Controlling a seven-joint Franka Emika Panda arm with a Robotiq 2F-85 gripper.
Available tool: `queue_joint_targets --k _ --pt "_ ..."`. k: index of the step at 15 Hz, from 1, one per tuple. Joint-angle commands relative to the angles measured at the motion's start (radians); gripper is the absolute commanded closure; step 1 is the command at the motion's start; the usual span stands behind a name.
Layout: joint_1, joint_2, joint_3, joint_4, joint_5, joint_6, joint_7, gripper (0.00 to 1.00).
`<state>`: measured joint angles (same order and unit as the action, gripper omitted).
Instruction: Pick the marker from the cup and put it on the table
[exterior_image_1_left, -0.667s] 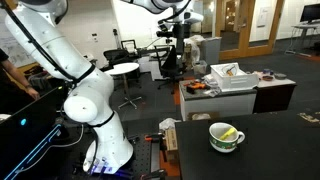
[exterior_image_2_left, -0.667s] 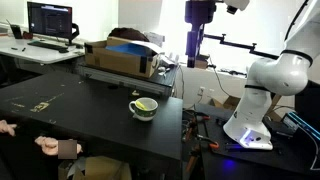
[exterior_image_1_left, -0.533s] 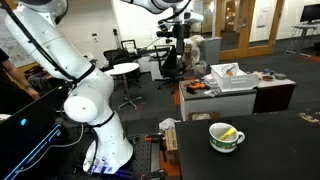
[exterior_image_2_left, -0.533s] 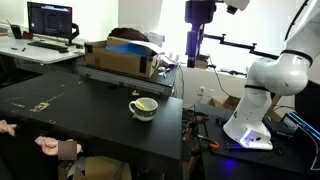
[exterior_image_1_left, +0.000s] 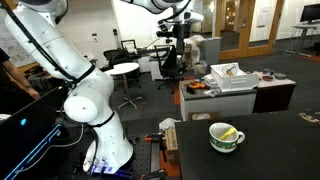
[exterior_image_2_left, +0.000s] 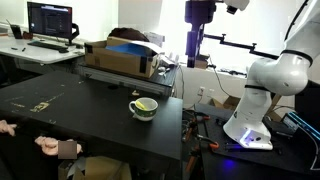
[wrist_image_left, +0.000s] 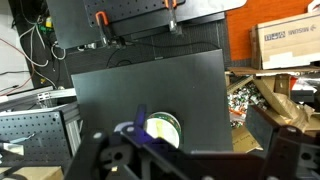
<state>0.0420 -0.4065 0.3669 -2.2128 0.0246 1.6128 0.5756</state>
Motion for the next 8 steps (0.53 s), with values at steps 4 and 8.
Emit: queue_joint_targets --k 4,8 --pt "0.021 -0.006 -0.025 -0.021 -0.069 0.046 0.045 0.00" --pt "0.007 -0.001 -0.065 -0.074 -0.128 0.244 0.036 0.00"
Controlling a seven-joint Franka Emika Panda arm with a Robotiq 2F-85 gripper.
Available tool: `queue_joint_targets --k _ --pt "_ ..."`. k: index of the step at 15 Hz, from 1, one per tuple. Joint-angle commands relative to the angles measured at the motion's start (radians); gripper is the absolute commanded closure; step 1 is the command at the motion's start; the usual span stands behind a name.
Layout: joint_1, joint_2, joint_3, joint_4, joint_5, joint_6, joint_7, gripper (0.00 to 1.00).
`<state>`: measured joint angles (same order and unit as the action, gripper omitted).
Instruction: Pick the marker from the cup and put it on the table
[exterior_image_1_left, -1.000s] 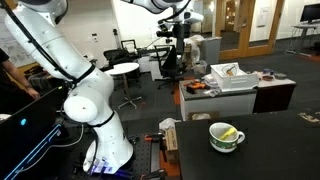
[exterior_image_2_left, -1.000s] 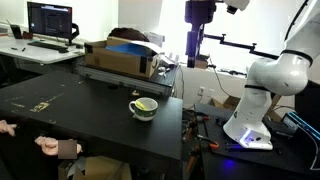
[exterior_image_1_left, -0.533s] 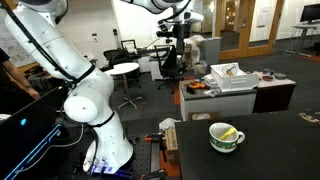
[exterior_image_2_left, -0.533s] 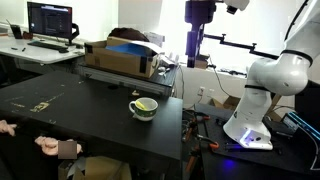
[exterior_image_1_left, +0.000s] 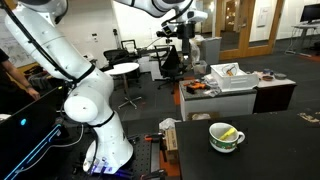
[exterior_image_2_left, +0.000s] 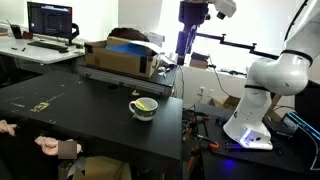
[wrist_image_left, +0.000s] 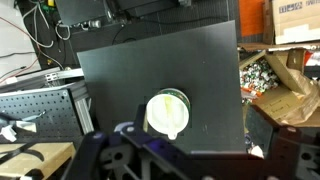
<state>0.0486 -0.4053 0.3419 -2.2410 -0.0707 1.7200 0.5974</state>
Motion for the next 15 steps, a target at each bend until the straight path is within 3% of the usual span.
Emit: queue_joint_targets --k 1,5,15 --pt "-0.007 0.006 -0.051 -0.060 -0.042 0.186 0.019 0.00" --pt "-0.029 0.040 -0.092 -0.118 -0.100 0.355 0.004 0.00" --pt "-0.034 0.140 -0.126 -0.209 -0.178 0.579 -0.025 0.00"
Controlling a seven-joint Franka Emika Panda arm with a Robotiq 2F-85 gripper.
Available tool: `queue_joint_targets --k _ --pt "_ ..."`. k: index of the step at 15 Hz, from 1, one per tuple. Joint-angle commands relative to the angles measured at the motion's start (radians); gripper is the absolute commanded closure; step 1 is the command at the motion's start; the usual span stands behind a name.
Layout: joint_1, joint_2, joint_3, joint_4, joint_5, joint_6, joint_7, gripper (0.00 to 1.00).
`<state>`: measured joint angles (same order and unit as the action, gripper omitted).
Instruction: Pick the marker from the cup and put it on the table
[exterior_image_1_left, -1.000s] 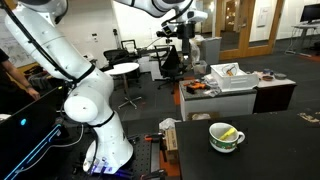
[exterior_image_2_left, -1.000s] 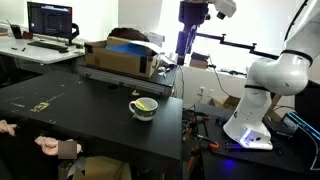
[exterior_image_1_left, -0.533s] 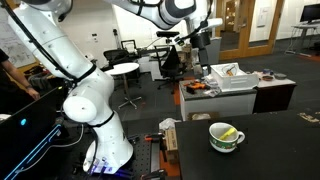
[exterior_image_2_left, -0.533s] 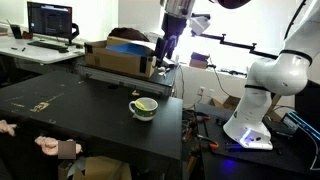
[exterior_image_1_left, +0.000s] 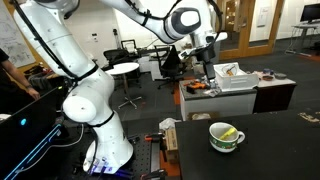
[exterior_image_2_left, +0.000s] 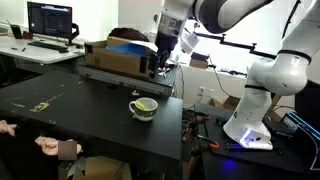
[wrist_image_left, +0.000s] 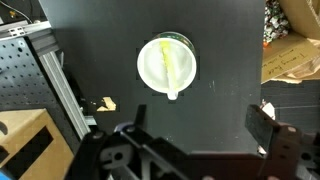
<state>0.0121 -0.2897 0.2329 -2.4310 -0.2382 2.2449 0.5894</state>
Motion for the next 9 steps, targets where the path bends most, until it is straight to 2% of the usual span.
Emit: queue_joint_targets --k 1,8,9 --pt "0.003 0.035 -0.020 -0.023 -0.003 0.057 -0.014 0.00" --pt "0.004 0.095 -0.064 0.010 0.027 -0.029 -0.024 0.00" --pt "0.006 0.092 -0.060 -0.018 0.003 0.017 0.000 0.00"
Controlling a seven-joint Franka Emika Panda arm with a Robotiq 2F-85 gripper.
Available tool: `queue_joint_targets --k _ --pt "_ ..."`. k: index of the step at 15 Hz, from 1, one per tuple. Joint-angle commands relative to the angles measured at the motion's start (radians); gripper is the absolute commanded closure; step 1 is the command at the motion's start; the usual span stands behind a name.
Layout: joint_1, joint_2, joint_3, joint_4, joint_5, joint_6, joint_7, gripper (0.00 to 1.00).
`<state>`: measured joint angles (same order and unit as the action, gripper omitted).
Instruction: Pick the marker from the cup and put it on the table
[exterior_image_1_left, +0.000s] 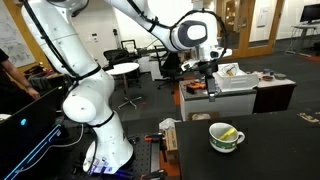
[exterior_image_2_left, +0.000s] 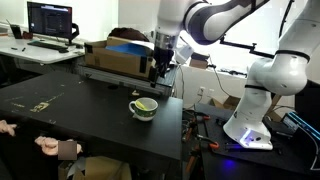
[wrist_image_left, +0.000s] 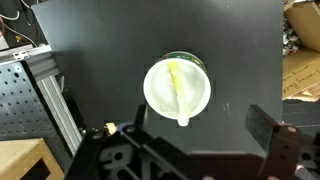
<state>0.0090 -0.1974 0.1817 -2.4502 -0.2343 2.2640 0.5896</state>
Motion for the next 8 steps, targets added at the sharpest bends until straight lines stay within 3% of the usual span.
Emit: queue_joint_targets --k 1,8 --pt "0.009 0.003 -0.012 0.005 0.002 -0.009 0.000 0.00" --pt "-0.007 0.060 -0.016 0.022 -0.108 0.009 0.044 0.00"
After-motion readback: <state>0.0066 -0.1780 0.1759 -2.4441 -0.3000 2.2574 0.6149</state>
